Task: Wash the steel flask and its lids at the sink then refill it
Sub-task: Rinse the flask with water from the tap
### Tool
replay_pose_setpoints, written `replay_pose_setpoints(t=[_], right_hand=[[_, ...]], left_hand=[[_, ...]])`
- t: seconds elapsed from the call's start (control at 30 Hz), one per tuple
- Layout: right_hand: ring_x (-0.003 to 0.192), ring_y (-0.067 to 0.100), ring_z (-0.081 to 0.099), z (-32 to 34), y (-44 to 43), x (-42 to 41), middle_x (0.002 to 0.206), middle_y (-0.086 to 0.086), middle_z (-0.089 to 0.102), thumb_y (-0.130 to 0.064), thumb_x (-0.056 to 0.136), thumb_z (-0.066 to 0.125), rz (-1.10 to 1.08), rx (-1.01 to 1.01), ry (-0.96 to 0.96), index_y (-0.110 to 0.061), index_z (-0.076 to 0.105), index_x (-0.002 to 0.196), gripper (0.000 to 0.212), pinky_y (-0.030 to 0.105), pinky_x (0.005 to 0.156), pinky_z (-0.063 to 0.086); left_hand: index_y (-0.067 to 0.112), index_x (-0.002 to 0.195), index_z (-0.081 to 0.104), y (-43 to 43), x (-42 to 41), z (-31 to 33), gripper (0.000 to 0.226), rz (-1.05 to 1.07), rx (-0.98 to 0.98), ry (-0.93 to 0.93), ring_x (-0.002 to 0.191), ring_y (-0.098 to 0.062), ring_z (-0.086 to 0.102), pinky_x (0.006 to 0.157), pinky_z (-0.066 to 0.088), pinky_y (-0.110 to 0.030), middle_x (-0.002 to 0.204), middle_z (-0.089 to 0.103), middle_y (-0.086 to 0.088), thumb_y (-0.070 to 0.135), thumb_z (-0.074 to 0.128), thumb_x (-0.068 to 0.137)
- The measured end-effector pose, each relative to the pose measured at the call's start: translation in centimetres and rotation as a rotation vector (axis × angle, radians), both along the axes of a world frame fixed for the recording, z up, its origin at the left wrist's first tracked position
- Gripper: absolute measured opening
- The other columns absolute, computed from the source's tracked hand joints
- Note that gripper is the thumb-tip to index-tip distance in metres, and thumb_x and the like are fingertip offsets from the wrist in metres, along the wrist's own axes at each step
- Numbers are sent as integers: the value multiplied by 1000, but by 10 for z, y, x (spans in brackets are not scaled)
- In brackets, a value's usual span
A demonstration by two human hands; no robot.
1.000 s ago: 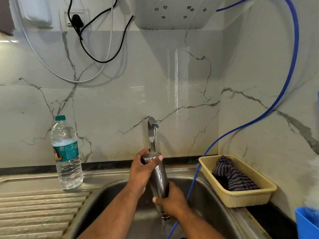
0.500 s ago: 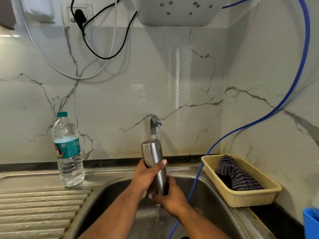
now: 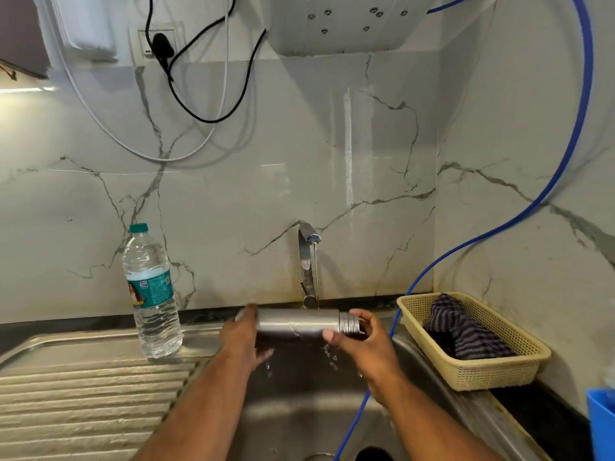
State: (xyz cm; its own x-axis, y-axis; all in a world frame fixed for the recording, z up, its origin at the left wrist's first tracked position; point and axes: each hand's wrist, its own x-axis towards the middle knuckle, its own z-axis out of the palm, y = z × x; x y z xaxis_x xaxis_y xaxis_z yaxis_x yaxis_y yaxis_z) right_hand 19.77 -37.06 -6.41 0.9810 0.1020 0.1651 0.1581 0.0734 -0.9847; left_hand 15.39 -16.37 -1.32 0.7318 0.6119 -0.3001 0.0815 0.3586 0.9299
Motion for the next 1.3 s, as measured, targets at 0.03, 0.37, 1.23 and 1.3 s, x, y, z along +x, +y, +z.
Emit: replay_pose_setpoints(t=[0.03,0.37,1.23,1.3], right_hand=[[111,16,63,3,3,-1,122,-6,64,-31,63,96,-1,102,5,-35,57,128,76,35,89,59],[117,24,62,6,27,-15,139,2,56,-19,74,91,194,121,120,-55,14,156,118,52,100,55],[104,15,62,10,35,-21,123,-3,66,-32,70,94,-59,-318,-7,-27,53,133,75,35,91,56],[107,17,63,16,34,-19,118,-7,64,-33,72,92,-60,-268,-32,-30,51,133,73,36,91,57]], left_hand=[[4,117,52,4,-7,-4,51,-49,54,136,92,-35,66,75,61,-46,108,60,-21,49,65,95],[5,103,71,-15,-20,-61,67,-620,51,588,78,-35,77,80,54,-35,98,77,-20,56,27,101],[32,146,42,-17,-30,-57,113,-913,685,368,126,-21,51,97,45,-46,134,58,8,42,97,48],[31,142,44,-19,-28,-61,99,-896,665,324,118,-16,54,88,47,-37,128,60,9,33,96,58]])
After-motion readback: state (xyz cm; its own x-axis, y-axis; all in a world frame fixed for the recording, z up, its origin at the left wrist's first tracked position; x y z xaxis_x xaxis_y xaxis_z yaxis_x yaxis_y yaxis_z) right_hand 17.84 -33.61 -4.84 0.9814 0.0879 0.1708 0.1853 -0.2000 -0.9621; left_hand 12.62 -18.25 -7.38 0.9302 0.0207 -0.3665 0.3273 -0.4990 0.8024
